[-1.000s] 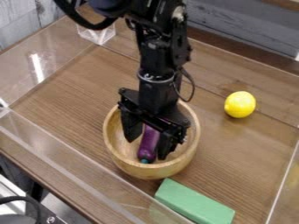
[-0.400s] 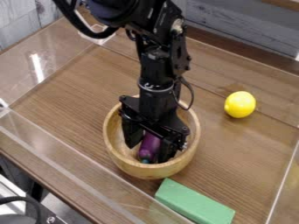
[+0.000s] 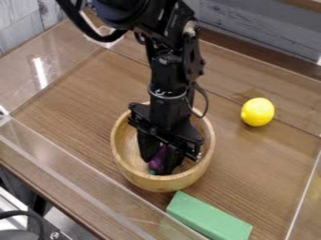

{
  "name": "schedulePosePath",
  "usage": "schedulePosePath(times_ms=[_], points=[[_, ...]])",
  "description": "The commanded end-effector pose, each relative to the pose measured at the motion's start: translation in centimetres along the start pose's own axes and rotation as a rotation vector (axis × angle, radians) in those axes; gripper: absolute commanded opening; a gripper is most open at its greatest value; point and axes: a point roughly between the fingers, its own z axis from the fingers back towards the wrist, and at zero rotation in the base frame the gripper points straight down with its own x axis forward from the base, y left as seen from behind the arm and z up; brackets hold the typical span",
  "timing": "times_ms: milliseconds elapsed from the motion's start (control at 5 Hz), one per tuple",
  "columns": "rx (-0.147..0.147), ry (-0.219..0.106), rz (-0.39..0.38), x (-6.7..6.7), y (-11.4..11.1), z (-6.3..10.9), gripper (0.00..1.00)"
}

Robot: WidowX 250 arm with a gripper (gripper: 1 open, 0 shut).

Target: Remove the purple eggplant from inside the brown bowl and put it on the table

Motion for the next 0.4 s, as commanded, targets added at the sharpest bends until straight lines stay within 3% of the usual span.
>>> schedulePosePath(times_ms=[0,200], points=[[-0.013,-0.037,-0.005,0.26,0.04,0.81,0.00],[-0.024,-0.044,0.001,0.18,0.07,0.96,0.00]])
